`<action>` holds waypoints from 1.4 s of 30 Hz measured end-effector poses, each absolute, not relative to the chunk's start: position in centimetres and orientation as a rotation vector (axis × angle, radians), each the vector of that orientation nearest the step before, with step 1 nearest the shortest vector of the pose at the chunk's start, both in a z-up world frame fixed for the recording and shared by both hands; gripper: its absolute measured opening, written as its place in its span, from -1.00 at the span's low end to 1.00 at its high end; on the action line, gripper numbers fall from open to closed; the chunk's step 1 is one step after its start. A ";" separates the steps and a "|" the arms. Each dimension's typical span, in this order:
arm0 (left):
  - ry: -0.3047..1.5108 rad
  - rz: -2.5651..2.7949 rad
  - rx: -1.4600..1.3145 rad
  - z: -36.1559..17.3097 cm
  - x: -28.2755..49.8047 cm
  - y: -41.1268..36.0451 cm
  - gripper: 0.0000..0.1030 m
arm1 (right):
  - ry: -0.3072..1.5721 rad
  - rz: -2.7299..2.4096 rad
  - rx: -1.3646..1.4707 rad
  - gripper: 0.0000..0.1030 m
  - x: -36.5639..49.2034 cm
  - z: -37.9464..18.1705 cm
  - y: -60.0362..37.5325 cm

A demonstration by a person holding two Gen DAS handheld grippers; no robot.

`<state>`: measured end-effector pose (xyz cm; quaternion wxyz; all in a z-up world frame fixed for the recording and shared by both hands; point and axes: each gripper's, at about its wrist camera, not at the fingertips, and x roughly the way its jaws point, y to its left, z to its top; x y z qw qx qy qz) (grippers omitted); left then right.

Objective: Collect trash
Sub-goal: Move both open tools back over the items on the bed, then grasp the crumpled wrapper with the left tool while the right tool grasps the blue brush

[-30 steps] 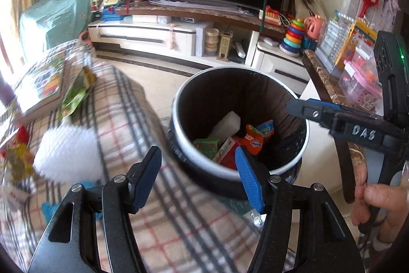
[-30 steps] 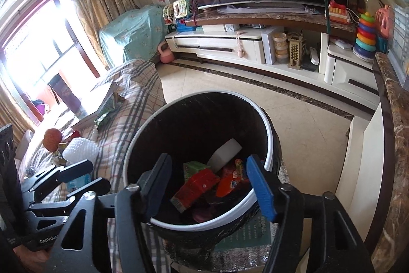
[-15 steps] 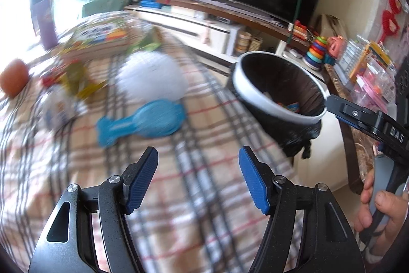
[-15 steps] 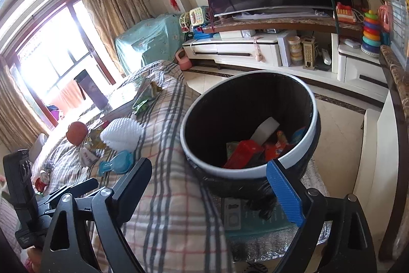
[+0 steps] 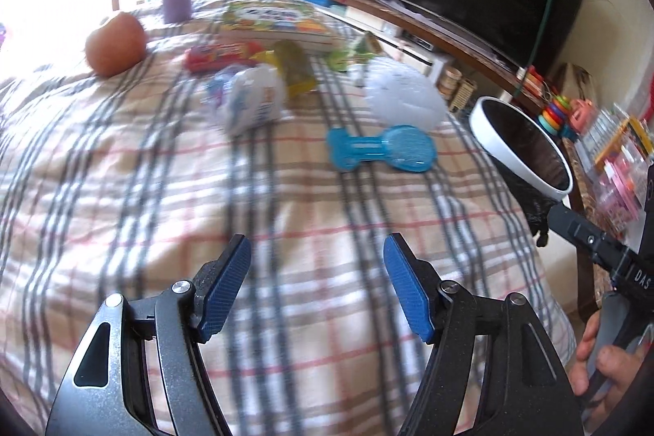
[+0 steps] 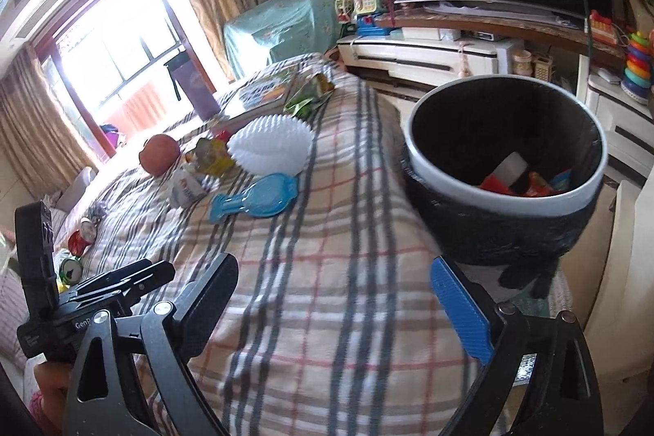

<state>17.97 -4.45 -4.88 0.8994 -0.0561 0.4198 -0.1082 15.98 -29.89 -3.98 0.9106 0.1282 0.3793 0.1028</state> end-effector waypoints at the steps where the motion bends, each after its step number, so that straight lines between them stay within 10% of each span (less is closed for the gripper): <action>1: 0.871 -0.219 -0.121 -4.9 17.9 -4.0 0.34 | 0.786 0.218 0.263 0.87 16.1 -4.1 -29.5; 34: 0.822 -0.171 -0.101 -5.7 29.3 0.3 0.32 | 0.896 0.322 0.160 0.84 26.0 -6.9 -23.1; 42: 0.824 -0.245 -0.068 -5.9 29.9 -0.7 -0.43 | 0.900 0.332 0.099 0.12 26.5 -7.4 -21.9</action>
